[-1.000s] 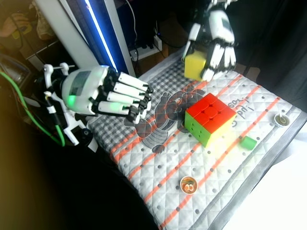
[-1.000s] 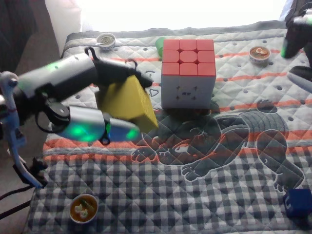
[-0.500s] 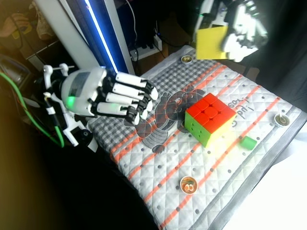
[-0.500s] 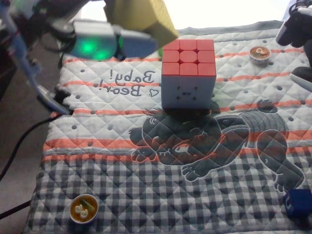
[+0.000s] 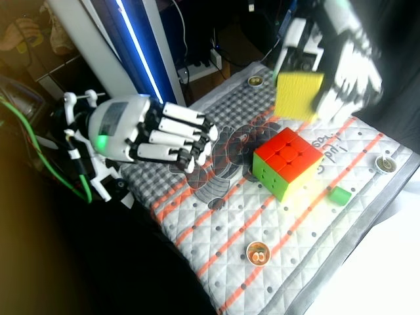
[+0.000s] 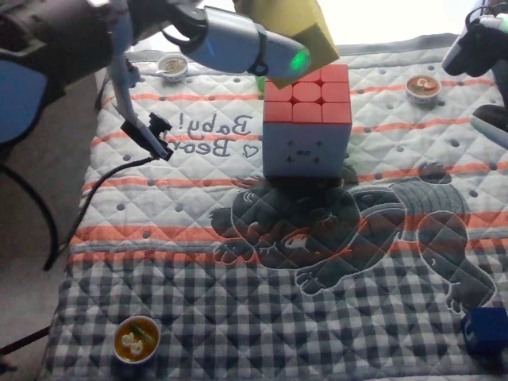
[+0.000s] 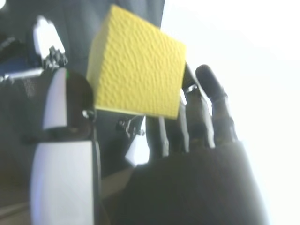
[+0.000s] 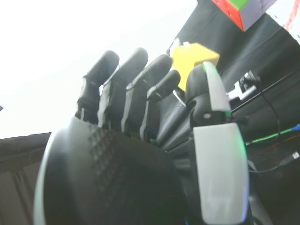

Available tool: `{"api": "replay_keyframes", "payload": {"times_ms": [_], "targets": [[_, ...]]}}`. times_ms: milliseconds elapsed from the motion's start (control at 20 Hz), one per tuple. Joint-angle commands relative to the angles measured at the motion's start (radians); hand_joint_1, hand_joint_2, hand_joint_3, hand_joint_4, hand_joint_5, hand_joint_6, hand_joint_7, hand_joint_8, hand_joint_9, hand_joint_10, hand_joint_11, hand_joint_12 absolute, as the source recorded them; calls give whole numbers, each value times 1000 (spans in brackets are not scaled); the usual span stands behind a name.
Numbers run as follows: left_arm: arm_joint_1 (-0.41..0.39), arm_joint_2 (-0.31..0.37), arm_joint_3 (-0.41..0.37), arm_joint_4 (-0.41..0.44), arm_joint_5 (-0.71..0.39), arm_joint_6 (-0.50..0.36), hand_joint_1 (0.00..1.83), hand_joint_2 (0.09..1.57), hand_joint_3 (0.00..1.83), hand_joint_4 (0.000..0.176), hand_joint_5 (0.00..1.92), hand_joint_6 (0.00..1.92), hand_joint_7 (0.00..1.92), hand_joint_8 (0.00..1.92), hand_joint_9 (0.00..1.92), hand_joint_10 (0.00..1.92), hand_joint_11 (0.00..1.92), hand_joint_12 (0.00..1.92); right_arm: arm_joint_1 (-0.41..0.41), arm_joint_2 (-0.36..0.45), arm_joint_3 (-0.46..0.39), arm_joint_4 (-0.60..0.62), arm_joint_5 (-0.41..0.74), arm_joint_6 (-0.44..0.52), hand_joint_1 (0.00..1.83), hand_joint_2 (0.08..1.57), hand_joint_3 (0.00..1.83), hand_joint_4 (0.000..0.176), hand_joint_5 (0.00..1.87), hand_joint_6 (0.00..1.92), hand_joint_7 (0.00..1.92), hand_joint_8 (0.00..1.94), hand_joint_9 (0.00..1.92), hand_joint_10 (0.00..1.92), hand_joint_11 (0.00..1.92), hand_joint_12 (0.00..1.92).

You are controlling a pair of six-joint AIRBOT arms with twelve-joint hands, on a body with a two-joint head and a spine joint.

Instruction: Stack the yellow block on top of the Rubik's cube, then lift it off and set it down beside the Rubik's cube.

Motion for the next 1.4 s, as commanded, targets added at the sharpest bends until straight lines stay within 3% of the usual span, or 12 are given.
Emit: {"api": "replay_keyframes", "payload": {"times_ms": [0,150,350,550,650,750,1000,1100,1150,1200,1300,1350], "targets": [[-18,-11,12,19,82,-6,1129,1170,0,0,870,1162,664,67,298,388,0,1198,9,-2,7,-7,122,1,1183,1211,0,0,473,1082,564,1110,325,1359,0,1817],[-21,-47,45,19,45,-5,1118,1200,2,0,812,1251,492,6,223,109,0,661,9,-3,9,-8,120,3,1175,1214,0,0,469,1101,555,1101,312,1356,0,1816],[-20,-68,64,19,20,-5,1121,1183,0,0,846,1199,630,33,340,169,0,1304,10,-4,11,-8,119,3,1181,1204,0,0,480,1109,599,1089,313,1381,0,1855],[-20,-73,66,19,17,-5,1046,1170,0,0,866,1159,624,24,313,358,0,1442,12,-4,11,-8,119,3,1175,1208,0,0,475,1119,603,1095,347,1382,0,1870],[-20,-73,66,19,18,-4,955,1032,0,0,740,410,603,14,236,562,0,1463,12,-4,11,-8,119,3,1161,1218,0,0,462,1109,586,1089,322,1373,0,1840],[-18,-74,66,19,17,-4,858,901,0,0,653,77,446,0,9,698,0,1347,13,-4,12,-8,119,4,1117,1221,0,0,482,1066,585,1050,304,1357,0,1830],[-15,-77,68,19,13,-3,794,860,0,0,417,0,366,2,0,672,0,1187,16,-4,13,-8,120,5,1145,1213,0,0,474,1068,580,1088,321,1390,0,1877],[-13,-77,68,19,13,-3,800,877,2,44,358,0,326,2,0,458,0,618,16,-4,13,-7,120,6,1155,1194,0,0,488,1083,570,1115,306,1397,0,1859],[-12,-78,69,19,13,-3,804,884,3,57,351,0,337,5,0,462,0,525,16,-4,13,-7,120,6,1151,1195,0,0,488,1089,573,1120,313,1399,0,1879],[-11,-79,70,19,13,-4,804,888,2,65,340,0,359,8,0,503,0,579,16,-4,13,-7,120,7,1132,1198,0,0,485,1096,574,1103,316,1385,0,1880],[-9,-79,70,19,17,-4,806,897,0,99,318,8,380,9,0,635,0,1065,16,-4,13,-7,120,8,1124,1199,0,0,478,1088,569,1084,296,1369,0,1874],[-6,-79,69,19,27,-4,818,899,1,141,306,2,392,13,0,777,0,1225,16,-4,13,-7,120,8,1098,1197,0,0,485,1096,590,1088,312,1371,0,1874]]}}
